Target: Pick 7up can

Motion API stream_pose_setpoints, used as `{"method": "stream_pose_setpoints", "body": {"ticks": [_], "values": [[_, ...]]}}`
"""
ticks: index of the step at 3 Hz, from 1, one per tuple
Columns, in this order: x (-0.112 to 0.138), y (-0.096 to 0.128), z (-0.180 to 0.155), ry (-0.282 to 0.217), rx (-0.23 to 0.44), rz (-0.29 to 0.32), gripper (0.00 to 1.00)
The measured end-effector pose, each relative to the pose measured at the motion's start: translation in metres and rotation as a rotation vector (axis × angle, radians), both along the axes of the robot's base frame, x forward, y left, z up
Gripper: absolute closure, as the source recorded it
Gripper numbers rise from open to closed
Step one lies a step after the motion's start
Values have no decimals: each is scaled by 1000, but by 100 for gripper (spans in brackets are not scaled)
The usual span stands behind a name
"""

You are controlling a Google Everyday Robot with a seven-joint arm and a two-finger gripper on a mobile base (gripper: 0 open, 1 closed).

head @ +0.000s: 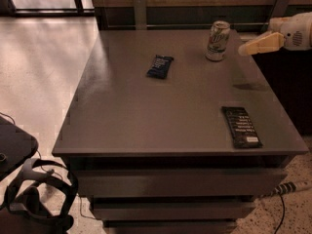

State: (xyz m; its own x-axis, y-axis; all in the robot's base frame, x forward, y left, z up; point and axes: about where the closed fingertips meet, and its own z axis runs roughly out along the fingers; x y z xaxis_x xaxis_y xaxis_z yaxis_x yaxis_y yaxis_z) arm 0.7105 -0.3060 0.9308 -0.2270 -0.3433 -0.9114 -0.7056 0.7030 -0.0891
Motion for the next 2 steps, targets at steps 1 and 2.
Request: {"method": "stream_pose_setpoints", "body": {"ticks": [1,2], "values": [[28,10,-10,-43,82,-3,0],[40,18,-16,-57,119,-1,0]]}}
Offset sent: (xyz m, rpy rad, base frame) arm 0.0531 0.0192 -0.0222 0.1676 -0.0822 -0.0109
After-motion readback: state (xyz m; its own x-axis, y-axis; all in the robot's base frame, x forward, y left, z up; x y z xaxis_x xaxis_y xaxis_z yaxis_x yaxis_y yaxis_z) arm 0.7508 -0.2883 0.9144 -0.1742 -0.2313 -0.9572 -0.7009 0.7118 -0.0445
